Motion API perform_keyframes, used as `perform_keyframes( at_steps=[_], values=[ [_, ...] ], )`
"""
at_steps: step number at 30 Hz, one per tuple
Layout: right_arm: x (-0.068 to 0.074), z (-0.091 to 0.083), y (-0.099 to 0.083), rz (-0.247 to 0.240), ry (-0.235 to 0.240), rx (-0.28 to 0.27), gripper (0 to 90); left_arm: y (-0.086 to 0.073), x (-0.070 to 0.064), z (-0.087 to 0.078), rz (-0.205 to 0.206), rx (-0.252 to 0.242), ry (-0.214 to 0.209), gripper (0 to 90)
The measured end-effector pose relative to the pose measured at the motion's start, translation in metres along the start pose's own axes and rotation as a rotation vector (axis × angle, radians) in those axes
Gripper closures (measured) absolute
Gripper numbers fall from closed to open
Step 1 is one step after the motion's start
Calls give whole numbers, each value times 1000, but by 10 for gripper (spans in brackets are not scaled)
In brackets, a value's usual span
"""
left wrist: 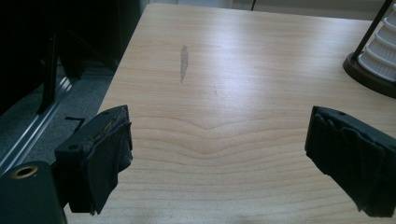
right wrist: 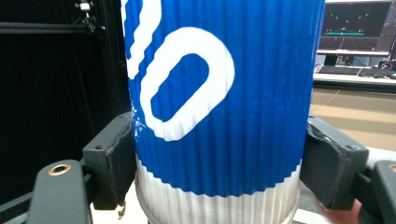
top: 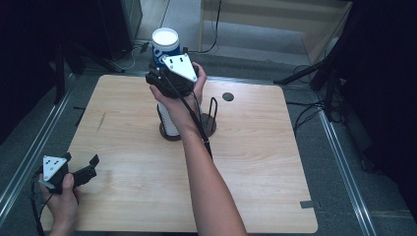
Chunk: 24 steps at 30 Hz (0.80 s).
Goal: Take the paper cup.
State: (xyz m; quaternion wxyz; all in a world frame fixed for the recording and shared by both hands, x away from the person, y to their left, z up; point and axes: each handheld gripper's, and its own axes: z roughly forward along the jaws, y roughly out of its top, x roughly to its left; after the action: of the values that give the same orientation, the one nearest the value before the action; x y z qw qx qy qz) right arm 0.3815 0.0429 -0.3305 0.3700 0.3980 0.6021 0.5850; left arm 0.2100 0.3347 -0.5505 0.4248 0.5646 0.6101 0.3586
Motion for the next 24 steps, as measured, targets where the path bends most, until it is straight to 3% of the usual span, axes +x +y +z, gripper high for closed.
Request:
perform_keyframes(
  at_steps=[7,12,24],
  values=[
    [3,-2,12,-20,-22,-32,214,0,-1,1,5,-1,2,82],
    [1,-3,23,5,-20,-61,219,0,0,1,2,0,0,82],
    [-16,-17,35,28,-46,-104,225,0,0,0,5,2,-1,82]
  ],
)
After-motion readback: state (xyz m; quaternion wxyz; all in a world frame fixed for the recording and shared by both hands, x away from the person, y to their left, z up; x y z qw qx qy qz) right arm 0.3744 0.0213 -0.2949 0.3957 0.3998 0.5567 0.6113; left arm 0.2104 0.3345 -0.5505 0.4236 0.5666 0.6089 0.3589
